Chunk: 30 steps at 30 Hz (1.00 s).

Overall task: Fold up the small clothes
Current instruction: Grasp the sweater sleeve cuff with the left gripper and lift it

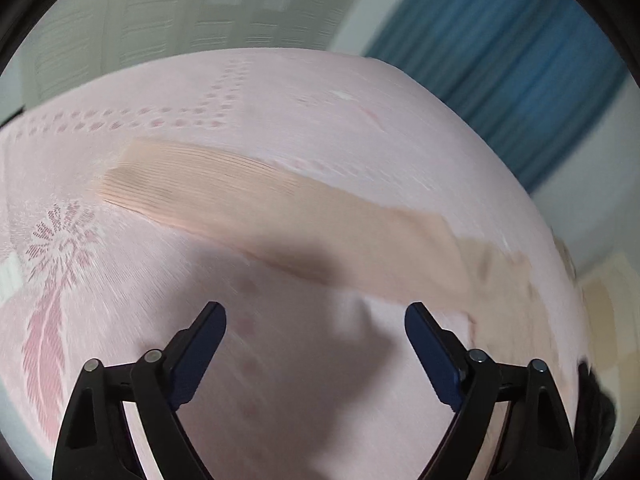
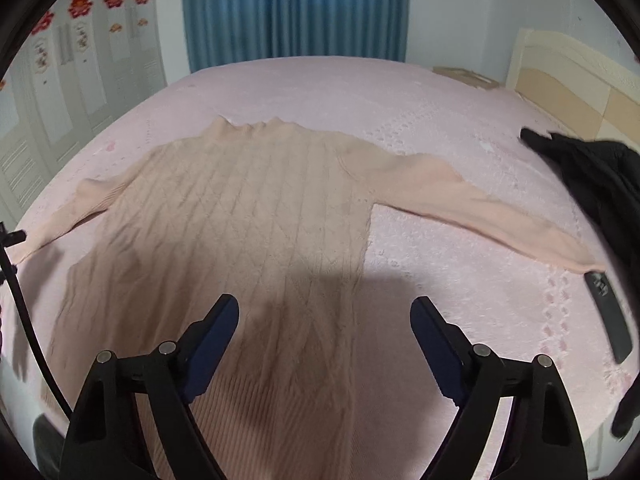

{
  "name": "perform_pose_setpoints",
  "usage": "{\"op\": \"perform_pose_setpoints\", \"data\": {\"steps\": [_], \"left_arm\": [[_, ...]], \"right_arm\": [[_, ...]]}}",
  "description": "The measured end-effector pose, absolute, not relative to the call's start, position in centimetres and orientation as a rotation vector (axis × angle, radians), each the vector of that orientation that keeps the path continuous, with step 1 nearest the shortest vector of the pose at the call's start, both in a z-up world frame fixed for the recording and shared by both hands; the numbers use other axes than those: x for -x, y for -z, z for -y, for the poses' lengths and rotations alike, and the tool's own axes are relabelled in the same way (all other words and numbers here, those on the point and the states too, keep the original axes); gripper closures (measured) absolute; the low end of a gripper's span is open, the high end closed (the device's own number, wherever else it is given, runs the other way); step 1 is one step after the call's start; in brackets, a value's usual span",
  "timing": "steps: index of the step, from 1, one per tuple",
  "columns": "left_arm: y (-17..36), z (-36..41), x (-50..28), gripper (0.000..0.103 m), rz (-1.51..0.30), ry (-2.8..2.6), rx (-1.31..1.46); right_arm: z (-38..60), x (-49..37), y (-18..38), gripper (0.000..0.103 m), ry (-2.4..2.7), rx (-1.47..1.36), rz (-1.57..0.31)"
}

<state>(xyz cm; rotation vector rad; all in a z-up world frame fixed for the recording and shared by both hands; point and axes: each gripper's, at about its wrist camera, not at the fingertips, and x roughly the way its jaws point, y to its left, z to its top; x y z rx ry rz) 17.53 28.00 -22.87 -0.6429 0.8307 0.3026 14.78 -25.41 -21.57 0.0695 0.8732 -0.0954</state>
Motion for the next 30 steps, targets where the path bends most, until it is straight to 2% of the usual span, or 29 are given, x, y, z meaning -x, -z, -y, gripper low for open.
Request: {"op": "perform_pose_setpoints", "data": {"steps": [2,4,6,9,11,13,15,21,26,30], "left_arm": [[24.1,-30.1,-18.2,0.025,-0.821,-0.327,0.731],[24.6,-31.6,-18.7,0.028,-0.769,-0.318,0.825],[24.7,-32.4,-19.0,0.029,-0.745,-0.335,0.852],[25.2,-33.3,-19.7,0.039,-0.729,-0.375,0.861],[25.4,-33.6,-20.0,0.052,-0.720,-0.403,0.845],[25.3,-33.6,-20.2,0.079,-0.731,-0.461,0.802],[25.1,-33.6,-20.8,0.091,-0.742,-0.459,0.767],[19.2,-30.9,-22.1,0.092,-0.685,-0.438,0.612],[12.3,-24.3,-24.8,0.092,-0.606,-0.351,0.454],[8.3,-16.1,-27.3,0.092,-0.569,-0.230,0.352]], "right_arm": [[25.7,-15.2,22.1,0.016,0.106,-0.085,-0.877],[25.7,-15.6,22.5,0.017,0.119,-0.094,-0.866],[25.8,-15.8,22.8,0.017,0.116,-0.108,-0.865],[25.8,-16.1,23.2,0.017,0.112,-0.128,-0.884],[25.8,-16.2,23.4,0.017,0.105,-0.136,-0.891],[25.7,-16.1,23.3,0.017,0.110,-0.126,-0.887],[25.8,-15.9,23.0,0.017,0.111,-0.120,-0.878],[27.0,-15.2,21.5,0.018,0.109,-0.149,-0.846],[28.9,-13.9,19.5,0.018,0.105,-0.153,-0.809],[30.9,-12.5,18.6,0.018,0.112,-0.133,-0.785]]}}
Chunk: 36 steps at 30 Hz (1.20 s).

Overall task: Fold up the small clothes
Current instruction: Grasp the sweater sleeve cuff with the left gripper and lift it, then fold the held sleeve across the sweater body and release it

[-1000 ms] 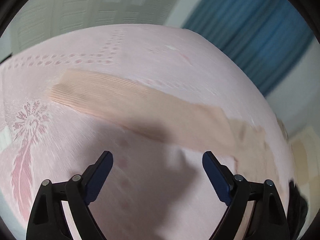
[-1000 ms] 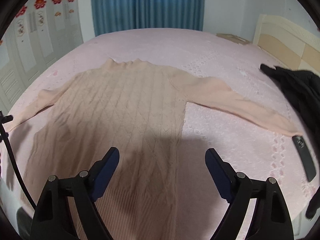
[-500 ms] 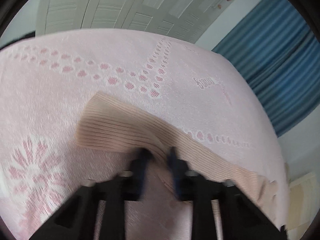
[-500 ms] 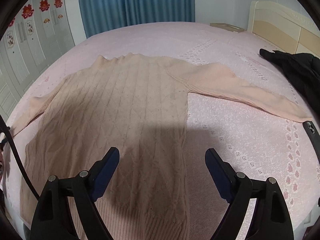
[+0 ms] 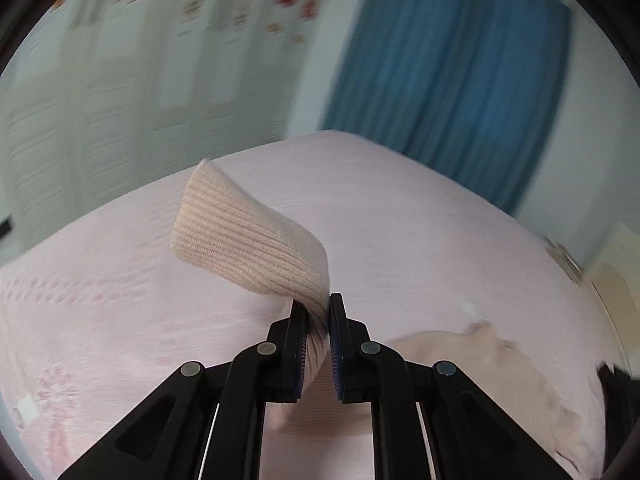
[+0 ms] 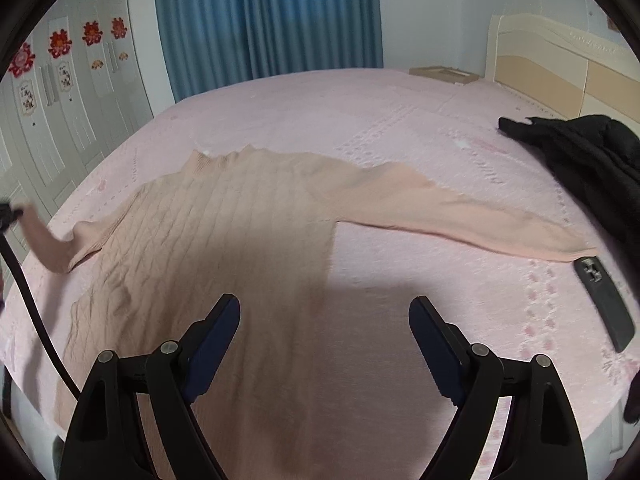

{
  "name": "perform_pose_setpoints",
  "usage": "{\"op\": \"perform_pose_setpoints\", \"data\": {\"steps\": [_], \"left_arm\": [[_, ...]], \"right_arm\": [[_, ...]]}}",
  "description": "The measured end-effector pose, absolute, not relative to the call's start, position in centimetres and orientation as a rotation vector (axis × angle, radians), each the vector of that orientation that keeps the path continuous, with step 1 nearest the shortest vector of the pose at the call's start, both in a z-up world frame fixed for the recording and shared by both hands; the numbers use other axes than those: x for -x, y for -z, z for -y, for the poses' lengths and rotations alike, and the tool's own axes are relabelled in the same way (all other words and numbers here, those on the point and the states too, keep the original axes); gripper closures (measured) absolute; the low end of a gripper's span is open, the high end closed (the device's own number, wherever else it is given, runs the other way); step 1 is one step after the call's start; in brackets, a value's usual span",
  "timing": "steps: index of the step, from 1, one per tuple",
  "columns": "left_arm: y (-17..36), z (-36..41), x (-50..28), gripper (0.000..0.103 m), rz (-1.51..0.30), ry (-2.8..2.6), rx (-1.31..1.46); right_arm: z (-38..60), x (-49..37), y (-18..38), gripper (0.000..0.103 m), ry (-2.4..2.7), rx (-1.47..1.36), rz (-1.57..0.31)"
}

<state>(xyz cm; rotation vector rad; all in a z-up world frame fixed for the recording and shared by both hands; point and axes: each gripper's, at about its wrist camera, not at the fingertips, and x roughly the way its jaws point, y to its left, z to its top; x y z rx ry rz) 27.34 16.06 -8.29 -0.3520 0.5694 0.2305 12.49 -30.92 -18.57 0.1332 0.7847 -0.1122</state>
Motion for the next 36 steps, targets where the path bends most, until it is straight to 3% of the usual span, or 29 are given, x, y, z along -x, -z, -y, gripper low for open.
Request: {"op": "perform_pose_setpoints", "data": {"steps": [8,13,19,21,23,25,26,30,36], "left_arm": [[6.2,1.4,-31.5,0.093,-0.606,-0.019,0.226],[8.5,12.5,-31.9,0.092,-0.680,0.090,0.151],[13.5,20.6,-29.9,0.091,-0.798,0.158,0.045],[14.9,21.5,-29.6,0.086,-0.839,0.195,0.049],[16.0,22.1,-29.2,0.070,-0.873,0.223,0.079],[16.1,22.0,-28.7,0.037,-0.881,0.219,0.118],[16.0,21.5,-28.7,0.028,-0.871,0.214,0.125],[15.3,17.5,-29.3,0.027,-0.824,0.177,0.151],[15.9,5.2,-29.4,0.027,-0.834,0.017,0.169]], "right_arm": [[37.2,-10.6,18.3,0.018,0.146,-0.156,-0.764],[40.6,-9.6,18.6,0.018,0.153,-0.190,-0.756],[42.2,-8.6,19.2,0.018,0.132,-0.181,-0.765],[42.4,-8.5,19.5,0.018,0.121,-0.188,-0.778],[42.4,-8.4,19.7,0.018,0.114,-0.189,-0.802],[42.4,-8.4,19.7,0.018,0.106,-0.184,-0.804],[42.3,-8.4,19.8,0.018,0.106,-0.179,-0.804],[41.2,-9.6,20.0,0.018,0.096,-0.183,-0.813],[37.9,-12.5,20.6,0.018,0.057,-0.214,-0.826]]}}
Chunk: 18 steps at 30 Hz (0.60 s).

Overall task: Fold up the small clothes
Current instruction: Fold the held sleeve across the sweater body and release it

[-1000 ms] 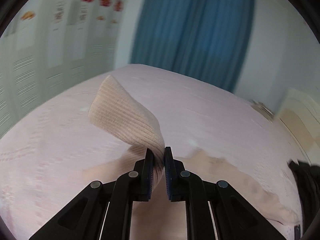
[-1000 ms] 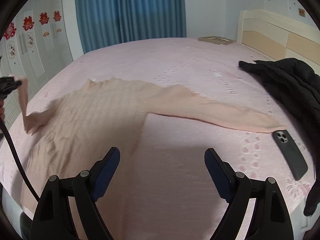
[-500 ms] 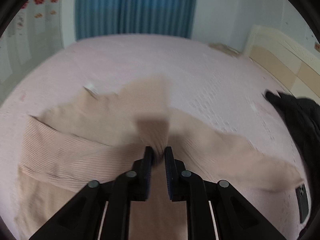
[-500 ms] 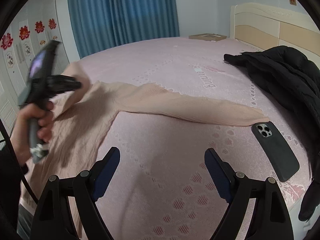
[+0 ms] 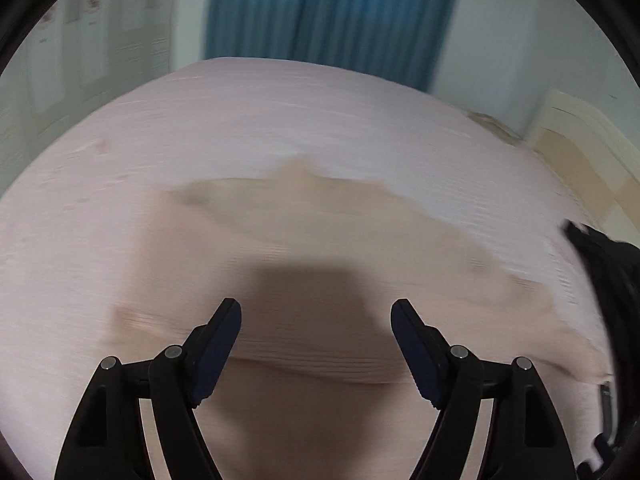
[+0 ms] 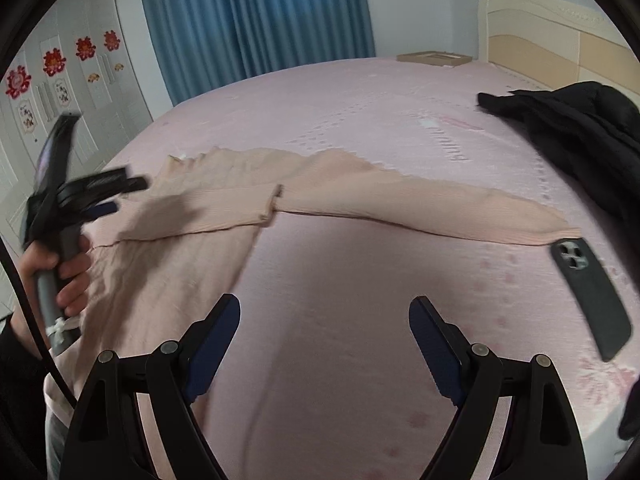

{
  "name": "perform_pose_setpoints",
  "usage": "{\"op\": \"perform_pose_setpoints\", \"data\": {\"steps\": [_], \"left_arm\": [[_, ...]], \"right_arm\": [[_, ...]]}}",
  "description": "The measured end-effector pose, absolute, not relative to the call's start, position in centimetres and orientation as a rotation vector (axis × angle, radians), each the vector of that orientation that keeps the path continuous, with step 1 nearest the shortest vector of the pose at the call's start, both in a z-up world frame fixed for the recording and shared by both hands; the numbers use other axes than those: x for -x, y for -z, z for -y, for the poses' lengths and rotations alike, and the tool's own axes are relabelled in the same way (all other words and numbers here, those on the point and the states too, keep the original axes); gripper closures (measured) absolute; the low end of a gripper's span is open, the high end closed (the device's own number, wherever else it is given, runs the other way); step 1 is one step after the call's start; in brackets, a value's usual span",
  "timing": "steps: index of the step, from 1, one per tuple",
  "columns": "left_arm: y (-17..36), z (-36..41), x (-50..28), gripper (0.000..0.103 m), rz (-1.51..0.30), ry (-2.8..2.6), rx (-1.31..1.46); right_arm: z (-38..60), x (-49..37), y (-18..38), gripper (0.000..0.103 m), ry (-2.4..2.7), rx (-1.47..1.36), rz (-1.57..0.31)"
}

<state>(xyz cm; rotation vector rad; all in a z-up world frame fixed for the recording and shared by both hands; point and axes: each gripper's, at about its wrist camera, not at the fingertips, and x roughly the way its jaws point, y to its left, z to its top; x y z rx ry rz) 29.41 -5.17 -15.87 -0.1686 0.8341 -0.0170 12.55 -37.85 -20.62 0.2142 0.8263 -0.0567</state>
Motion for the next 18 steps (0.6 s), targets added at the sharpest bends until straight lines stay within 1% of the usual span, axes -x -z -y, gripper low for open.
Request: {"op": "perform_pose_setpoints", "data": {"steps": [3,6,7,10,13,14,15,16,18], "left_arm": [[16.9,-1.1,-29.6,0.029,-0.841,-0.051,0.197],[18.3,-6.1,-30.3,0.030,-0.855,-0.076,0.256],[18.8,-7.4,-30.9,0.032,-0.856,-0.068,0.279],[19.7,-8.8,-33.0,0.035,-0.860,-0.031,0.330],[21.0,-8.8,-35.7,0.036,-0.882,0.058,0.386],[21.4,-8.7,-36.3,0.046,-0.896,0.071,0.388],[21.9,-8.4,-37.2,0.059,-0.920,0.086,0.389],[22.3,-8.3,-37.8,0.088,-0.930,0.097,0.390],[21.8,-8.7,-37.6,0.089,-0.881,0.117,0.420]], "right_arm": [[35.6,-14.8,21.3,0.018,0.040,-0.209,-0.849],[34.0,-16.7,21.9,0.022,0.037,-0.196,-0.861],[33.7,-17.3,22.1,0.023,0.040,-0.187,-0.867],[32.9,-19.3,22.6,0.027,0.056,-0.164,-0.890],[32.5,-20.9,22.9,0.028,0.075,-0.145,-0.906],[32.4,-21.4,23.0,0.028,0.083,-0.141,-0.908],[32.4,-21.9,23.0,0.028,0.088,-0.138,-0.909],[32.3,-22.5,23.1,0.028,0.095,-0.134,-0.911],[32.3,-23.5,23.1,0.028,0.108,-0.127,-0.915]]}}
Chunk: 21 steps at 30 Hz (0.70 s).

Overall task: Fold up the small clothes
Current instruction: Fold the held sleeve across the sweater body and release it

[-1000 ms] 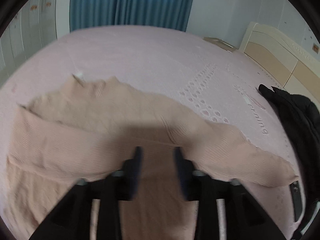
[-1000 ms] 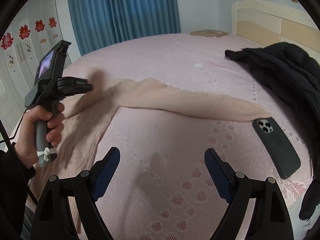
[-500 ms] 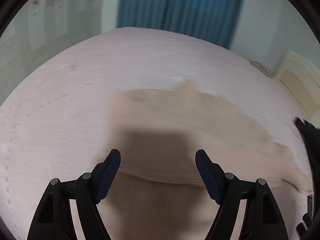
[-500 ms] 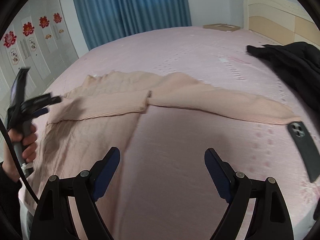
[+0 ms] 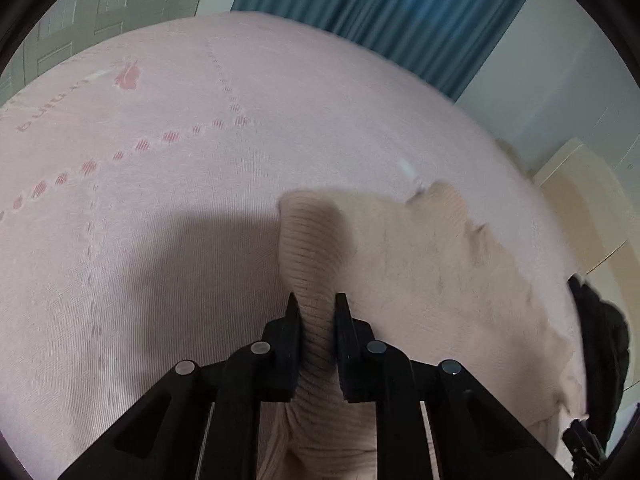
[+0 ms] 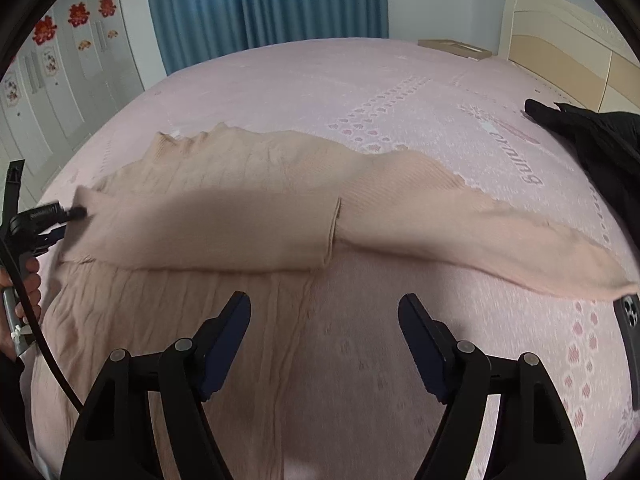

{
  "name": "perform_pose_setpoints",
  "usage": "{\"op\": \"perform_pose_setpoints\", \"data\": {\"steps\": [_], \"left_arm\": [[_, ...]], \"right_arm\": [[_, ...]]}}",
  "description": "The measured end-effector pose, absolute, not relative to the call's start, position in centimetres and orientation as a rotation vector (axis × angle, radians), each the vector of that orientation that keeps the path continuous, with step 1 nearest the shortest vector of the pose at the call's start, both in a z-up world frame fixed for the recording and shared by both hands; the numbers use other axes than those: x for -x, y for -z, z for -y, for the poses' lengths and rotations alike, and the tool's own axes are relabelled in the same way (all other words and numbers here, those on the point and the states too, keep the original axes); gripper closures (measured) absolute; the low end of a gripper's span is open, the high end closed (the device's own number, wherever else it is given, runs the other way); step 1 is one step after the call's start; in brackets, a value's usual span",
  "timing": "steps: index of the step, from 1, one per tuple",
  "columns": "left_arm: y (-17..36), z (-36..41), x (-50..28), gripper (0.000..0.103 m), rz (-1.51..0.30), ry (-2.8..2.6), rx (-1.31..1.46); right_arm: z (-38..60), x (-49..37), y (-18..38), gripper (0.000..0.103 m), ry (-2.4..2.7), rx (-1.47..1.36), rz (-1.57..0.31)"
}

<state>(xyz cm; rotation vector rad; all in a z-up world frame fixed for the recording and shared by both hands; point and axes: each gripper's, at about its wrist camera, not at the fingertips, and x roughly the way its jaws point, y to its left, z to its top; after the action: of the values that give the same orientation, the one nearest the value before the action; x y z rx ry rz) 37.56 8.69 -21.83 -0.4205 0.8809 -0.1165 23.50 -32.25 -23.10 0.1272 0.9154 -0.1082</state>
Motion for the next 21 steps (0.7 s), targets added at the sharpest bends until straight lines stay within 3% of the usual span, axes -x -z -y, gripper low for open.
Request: {"op": "perform_pose_setpoints", "data": {"steps": [6,9,14,17,18,19,21], "left_arm": [[22.6,-10.7,-36.5,0.089,-0.832,0.100,0.463],[22.6,-10.5,-36.4,0.082,-0.829,0.103,0.447],[22.8,-10.8,-35.7,0.074,-0.812,0.120,0.450],[22.9,-10.4,-35.6,0.070,-0.804,0.117,0.422],[22.8,-10.1,-35.5,0.069,-0.802,0.116,0.407],[22.7,-9.8,-35.5,0.067,-0.799,0.113,0.389],[22.6,-9.6,-35.4,0.065,-0.794,0.108,0.371]], "right_arm": [[31.8,-26.6,23.5,0.028,0.114,-0.123,-0.919],[31.4,-28.3,23.8,0.029,0.096,-0.134,-0.918],[31.0,-31.7,25.0,0.040,0.109,-0.105,-0.957],[31.4,-33.0,25.9,0.052,0.103,-0.111,-0.987],[31.3,-33.0,25.8,0.065,0.090,-0.101,-0.971],[30.9,-33.0,25.7,0.089,0.068,-0.081,-0.956],[30.2,-32.9,24.9,0.095,0.059,-0.015,-0.910]]}}
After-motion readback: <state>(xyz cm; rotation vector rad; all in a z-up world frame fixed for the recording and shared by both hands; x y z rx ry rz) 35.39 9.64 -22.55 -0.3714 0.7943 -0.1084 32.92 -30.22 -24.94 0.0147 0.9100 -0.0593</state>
